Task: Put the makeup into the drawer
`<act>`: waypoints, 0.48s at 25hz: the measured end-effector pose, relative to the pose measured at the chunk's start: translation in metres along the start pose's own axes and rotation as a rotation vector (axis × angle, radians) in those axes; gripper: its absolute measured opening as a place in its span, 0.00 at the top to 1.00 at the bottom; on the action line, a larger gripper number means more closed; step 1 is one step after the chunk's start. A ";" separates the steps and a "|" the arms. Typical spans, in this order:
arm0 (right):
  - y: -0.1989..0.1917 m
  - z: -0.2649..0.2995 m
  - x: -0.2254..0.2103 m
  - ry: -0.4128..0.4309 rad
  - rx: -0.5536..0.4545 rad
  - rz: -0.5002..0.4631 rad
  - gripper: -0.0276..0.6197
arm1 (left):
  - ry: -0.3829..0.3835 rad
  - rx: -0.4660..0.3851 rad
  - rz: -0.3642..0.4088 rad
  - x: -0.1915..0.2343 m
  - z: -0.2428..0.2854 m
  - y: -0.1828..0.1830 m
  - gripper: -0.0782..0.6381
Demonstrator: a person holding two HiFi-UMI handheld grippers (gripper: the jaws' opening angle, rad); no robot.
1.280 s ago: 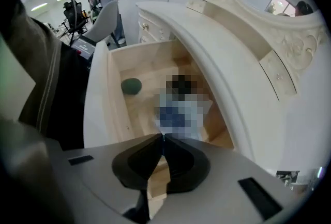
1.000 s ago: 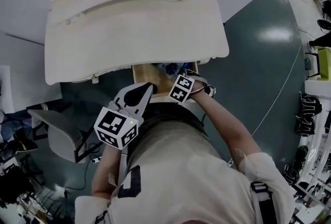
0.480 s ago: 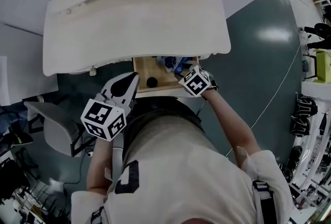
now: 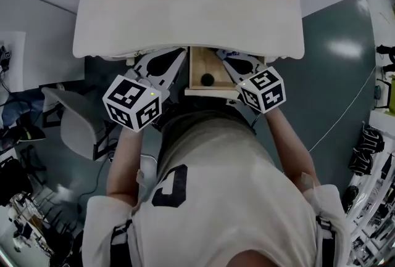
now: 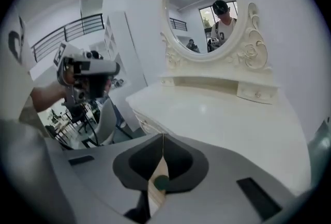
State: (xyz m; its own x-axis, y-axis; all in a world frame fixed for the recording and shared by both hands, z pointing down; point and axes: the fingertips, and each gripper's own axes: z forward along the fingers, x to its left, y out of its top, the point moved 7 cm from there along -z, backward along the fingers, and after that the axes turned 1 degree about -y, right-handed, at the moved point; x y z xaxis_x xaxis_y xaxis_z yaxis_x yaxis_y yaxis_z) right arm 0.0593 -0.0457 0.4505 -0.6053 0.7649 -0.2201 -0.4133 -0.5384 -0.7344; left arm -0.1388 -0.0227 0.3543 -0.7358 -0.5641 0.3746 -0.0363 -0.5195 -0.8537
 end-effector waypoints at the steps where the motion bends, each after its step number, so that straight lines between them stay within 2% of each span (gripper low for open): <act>1: 0.007 -0.001 0.007 0.031 -0.030 0.020 0.91 | 0.000 -0.005 -0.003 0.003 -0.004 0.000 0.85; 5: 0.035 -0.006 0.024 0.107 -0.142 0.083 0.91 | -0.025 -0.021 0.007 0.004 -0.012 -0.001 0.85; 12: 0.067 -0.011 0.055 0.109 -0.254 0.153 0.91 | -0.149 -0.034 0.001 -0.003 -0.028 -0.008 0.85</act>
State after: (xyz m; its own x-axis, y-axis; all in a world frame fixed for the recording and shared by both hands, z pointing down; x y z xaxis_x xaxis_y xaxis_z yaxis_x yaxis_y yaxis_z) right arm 0.0059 -0.0356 0.3824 -0.5655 0.7224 -0.3980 -0.1314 -0.5554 -0.8212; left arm -0.1547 0.0009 0.3496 -0.6277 -0.6547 0.4212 -0.0609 -0.4981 -0.8650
